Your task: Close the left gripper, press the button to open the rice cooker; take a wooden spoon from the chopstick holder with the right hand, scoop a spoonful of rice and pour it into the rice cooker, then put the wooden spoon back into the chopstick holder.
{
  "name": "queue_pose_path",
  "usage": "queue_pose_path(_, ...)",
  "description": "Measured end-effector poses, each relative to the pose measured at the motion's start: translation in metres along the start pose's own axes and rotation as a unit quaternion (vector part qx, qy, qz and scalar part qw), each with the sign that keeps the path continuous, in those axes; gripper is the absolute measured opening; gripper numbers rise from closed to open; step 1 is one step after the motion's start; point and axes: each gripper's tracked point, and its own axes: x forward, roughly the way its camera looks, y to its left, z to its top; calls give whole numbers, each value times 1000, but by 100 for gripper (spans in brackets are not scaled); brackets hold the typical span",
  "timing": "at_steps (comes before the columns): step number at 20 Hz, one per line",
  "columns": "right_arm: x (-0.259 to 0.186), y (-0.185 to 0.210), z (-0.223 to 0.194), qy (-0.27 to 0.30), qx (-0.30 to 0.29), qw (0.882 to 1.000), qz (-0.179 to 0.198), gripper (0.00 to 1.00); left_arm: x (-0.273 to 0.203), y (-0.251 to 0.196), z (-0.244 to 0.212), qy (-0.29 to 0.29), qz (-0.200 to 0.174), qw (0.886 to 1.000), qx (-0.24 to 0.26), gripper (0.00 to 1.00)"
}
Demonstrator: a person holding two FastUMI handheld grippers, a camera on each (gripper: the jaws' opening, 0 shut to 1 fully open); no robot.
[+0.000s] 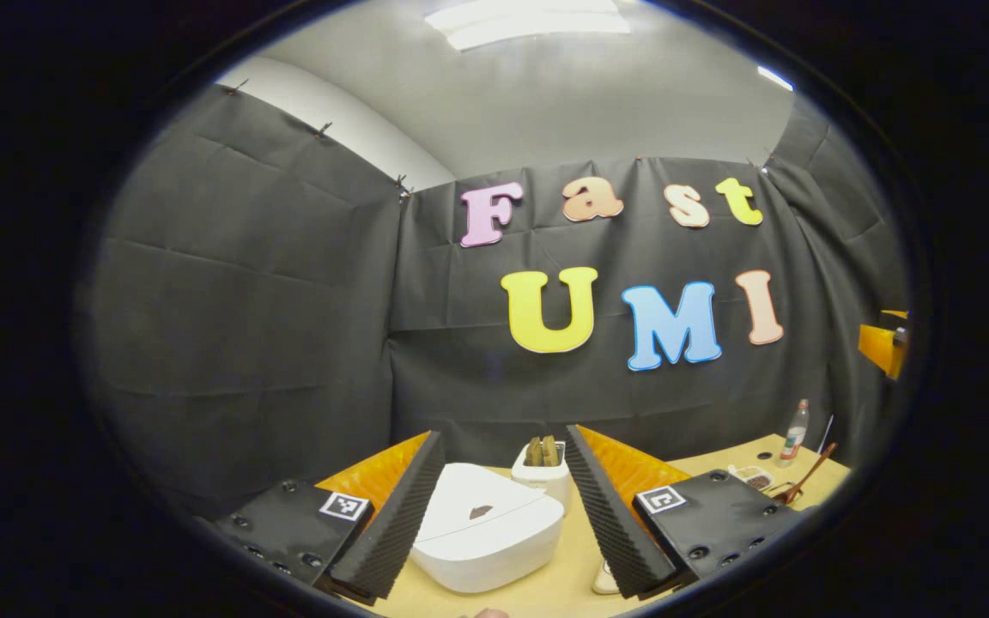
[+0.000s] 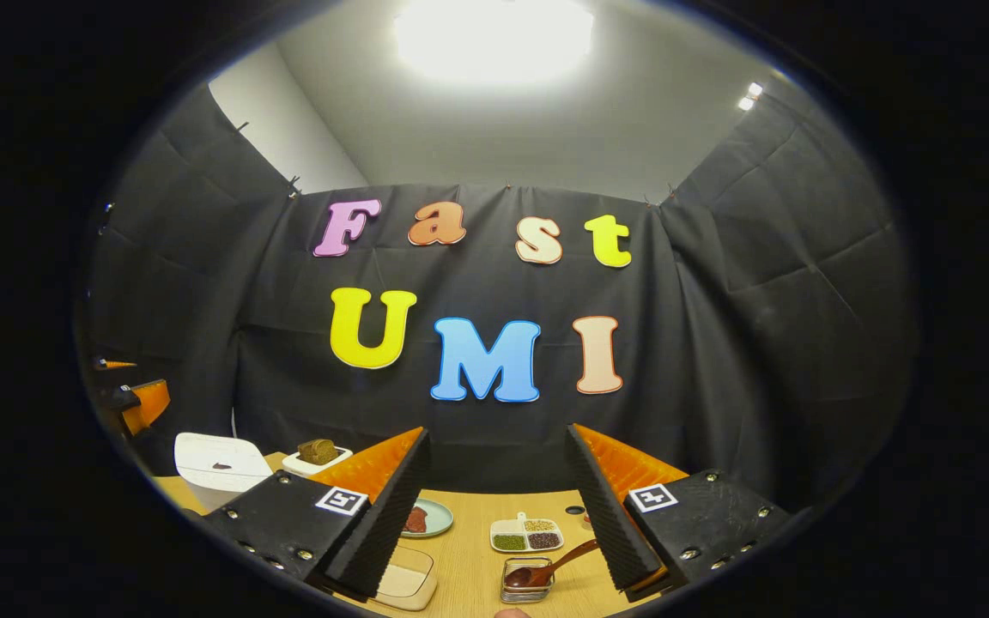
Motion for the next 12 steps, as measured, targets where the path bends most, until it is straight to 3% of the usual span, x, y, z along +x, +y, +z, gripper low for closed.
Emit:
queue_pose_path(9,-10,12,1,0,-4,1000,-2,95,0,13,1,-3,-8,1000,-5,97)
queue_pose_path(12,-11,14,2,0,-5,1000,-3,95,1,11,2,-7,-24,1000,-9,85)
